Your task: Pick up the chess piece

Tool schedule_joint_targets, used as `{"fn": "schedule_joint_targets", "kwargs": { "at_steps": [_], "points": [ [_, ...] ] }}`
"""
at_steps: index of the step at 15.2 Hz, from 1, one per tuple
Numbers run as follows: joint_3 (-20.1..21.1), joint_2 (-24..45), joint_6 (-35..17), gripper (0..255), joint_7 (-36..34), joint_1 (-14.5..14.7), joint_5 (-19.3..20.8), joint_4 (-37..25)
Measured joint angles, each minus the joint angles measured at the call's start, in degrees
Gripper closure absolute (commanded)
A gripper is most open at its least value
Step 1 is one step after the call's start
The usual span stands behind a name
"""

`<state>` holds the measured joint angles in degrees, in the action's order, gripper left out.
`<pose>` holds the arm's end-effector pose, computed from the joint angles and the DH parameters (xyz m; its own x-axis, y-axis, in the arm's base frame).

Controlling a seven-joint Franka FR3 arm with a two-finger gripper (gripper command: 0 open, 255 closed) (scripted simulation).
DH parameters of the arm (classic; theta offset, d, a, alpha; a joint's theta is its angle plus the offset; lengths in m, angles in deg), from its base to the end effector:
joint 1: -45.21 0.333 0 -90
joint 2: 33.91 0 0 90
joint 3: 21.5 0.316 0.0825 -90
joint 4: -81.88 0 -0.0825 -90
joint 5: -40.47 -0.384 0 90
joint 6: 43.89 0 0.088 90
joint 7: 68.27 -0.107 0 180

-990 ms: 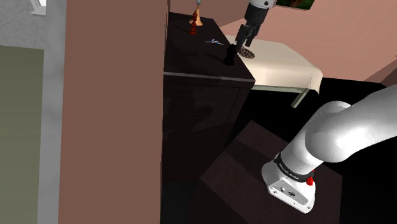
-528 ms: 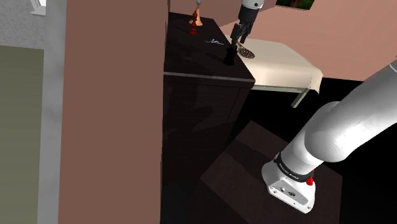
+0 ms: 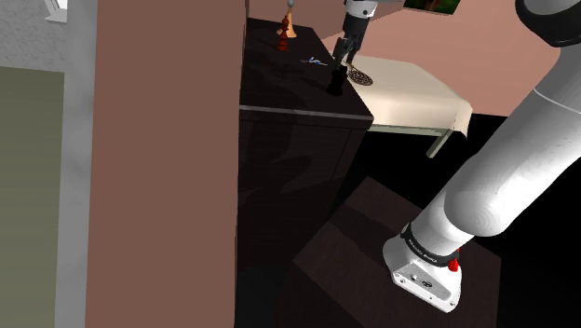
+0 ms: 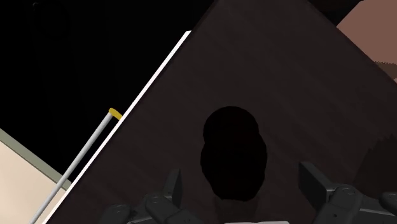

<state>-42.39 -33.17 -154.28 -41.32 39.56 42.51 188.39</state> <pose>0.5104 -0.2568 0.5113 0.9993 0.0197 0.0318 0.0178 -0.9981 0.0595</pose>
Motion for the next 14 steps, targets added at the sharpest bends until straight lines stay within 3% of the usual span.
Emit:
{"fn": "schedule_joint_targets", "kwargs": {
  "at_steps": [5,6,14],
  "points": [
    [-0.14,0.83,-3.48,0,0.28,-0.16,-0.28,2.71],
    [-0.12,0.85,-3.73,255,0.23,-0.14,-0.28,2.94],
    [-0.1,0.76,-3.94,255,0.17,-0.11,-0.26,3.13]
  ]
}}
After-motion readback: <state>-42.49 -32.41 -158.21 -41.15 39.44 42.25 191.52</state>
